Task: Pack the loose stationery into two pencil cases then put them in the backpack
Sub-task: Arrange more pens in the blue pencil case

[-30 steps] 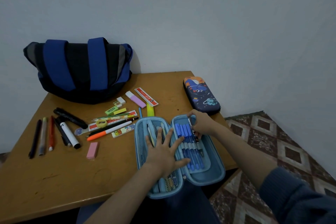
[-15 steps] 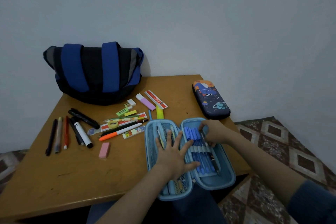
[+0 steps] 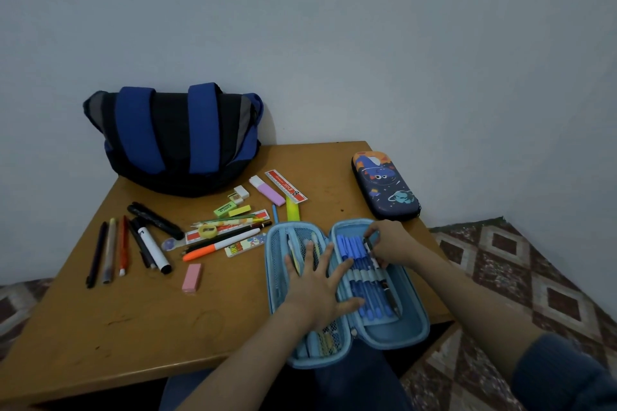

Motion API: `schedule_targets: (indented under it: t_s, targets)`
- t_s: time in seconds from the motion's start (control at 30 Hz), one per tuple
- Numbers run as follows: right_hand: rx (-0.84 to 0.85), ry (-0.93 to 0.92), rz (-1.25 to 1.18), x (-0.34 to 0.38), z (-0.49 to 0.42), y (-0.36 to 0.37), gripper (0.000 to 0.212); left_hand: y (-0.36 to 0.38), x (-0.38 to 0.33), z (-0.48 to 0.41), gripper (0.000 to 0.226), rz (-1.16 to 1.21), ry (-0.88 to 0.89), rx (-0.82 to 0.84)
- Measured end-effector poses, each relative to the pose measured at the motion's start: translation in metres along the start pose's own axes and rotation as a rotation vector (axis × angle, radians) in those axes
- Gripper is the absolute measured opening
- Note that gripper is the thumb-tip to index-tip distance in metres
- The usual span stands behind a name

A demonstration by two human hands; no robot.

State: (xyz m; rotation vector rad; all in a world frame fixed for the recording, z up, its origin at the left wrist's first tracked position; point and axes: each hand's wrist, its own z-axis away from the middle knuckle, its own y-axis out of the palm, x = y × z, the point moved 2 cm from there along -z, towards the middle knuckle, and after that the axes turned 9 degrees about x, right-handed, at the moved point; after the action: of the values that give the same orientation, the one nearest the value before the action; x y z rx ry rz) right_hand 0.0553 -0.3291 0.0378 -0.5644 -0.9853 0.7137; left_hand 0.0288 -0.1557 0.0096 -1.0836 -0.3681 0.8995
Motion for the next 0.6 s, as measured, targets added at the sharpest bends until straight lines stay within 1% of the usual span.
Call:
schedule_targets:
  t_s: [0.1, 0.13, 0.23, 0.27, 0.33, 0.4, 0.47, 0.53, 0.6]
  targets:
    - [-0.004, -0.004, 0.023, 0.002, 0.002, 0.001, 0.031, 0.000, 0.000, 0.001, 0.107, 0.003, 0.005, 0.001]
    - [0.000, -0.004, 0.034, 0.003, 0.002, 0.001, 0.030, 0.000, 0.001, 0.001, 0.103, 0.013, 0.007, -0.004]
    - [0.004, 0.003, 0.049, 0.005, 0.004, 0.001, 0.030, -0.005, 0.007, 0.003, 0.078, 0.127, 0.035, -0.019]
    - [-0.001, 0.005, 0.055, 0.005, 0.004, 0.001, 0.029, -0.008, 0.009, 0.004, 0.073, 0.178, 0.056, -0.032]
    - [-0.003, 0.005, 0.071, 0.008, 0.004, 0.000, 0.024, -0.016, 0.017, 0.010, 0.068, 0.284, 0.093, -0.102]
    - [0.024, 0.014, 0.093, 0.009, 0.002, -0.001, 0.021, -0.023, 0.031, 0.021, 0.065, 0.386, 0.093, -0.230]
    - [0.032, 0.027, 0.139, 0.011, 0.001, -0.003, 0.024, -0.026, 0.054, 0.034, 0.061, 0.439, 0.047, -0.335]
    - [-0.019, 0.007, 0.190, 0.016, -0.001, -0.007, 0.030, -0.022, 0.081, 0.046, 0.060, 0.463, -0.043, -0.395]
    - [-0.084, -0.036, 0.203, 0.024, -0.003, -0.009, 0.028, -0.013, 0.110, 0.058, 0.060, 0.459, -0.165, -0.450]
